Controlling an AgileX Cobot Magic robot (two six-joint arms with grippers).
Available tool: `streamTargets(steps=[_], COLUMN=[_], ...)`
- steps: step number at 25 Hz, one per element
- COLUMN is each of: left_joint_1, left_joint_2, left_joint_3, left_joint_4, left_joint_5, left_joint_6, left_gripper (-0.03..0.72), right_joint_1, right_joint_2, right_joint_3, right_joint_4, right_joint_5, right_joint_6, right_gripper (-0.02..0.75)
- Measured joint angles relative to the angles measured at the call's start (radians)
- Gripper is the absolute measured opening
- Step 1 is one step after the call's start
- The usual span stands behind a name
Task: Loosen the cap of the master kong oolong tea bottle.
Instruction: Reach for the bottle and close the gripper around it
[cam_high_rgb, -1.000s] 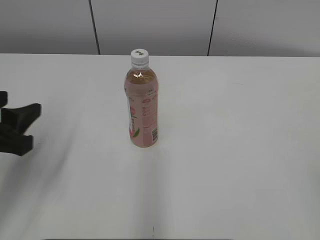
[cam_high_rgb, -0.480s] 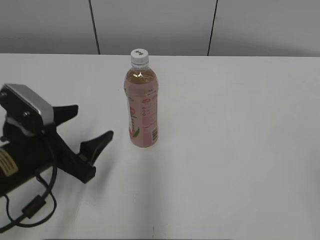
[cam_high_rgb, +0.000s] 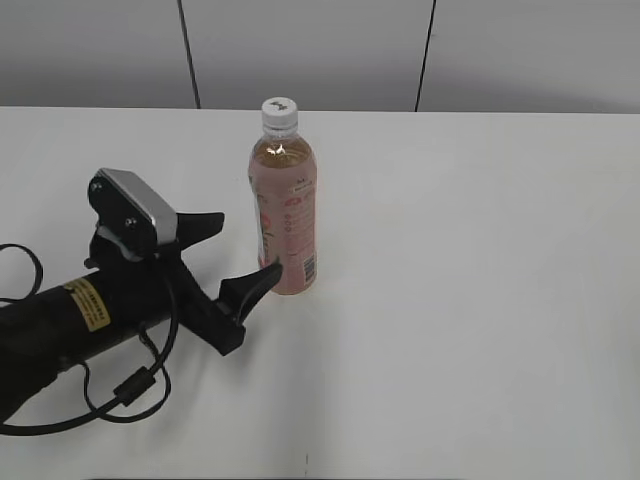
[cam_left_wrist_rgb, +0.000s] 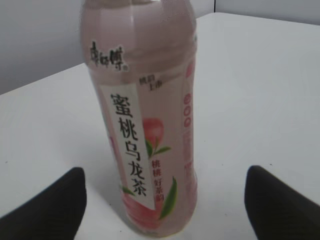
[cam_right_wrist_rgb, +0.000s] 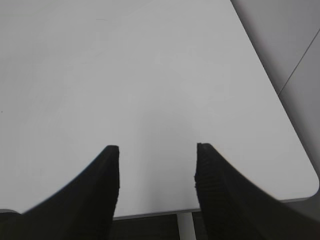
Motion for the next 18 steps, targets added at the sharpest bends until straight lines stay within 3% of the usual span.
streamTargets(steps=[18], left_joint_1=[0.0], left_joint_2=[0.11], left_joint_3=[-0.166], left_joint_4=[0.044], left_joint_5=[-0.002], left_joint_6=[-0.05], left_gripper=[0.58], right_joint_1=[0.0], right_joint_2=[0.0], right_joint_3=[0.0], right_joint_4=[0.0], right_joint_5=[0.0], right_joint_6=[0.0], right_gripper=[0.376])
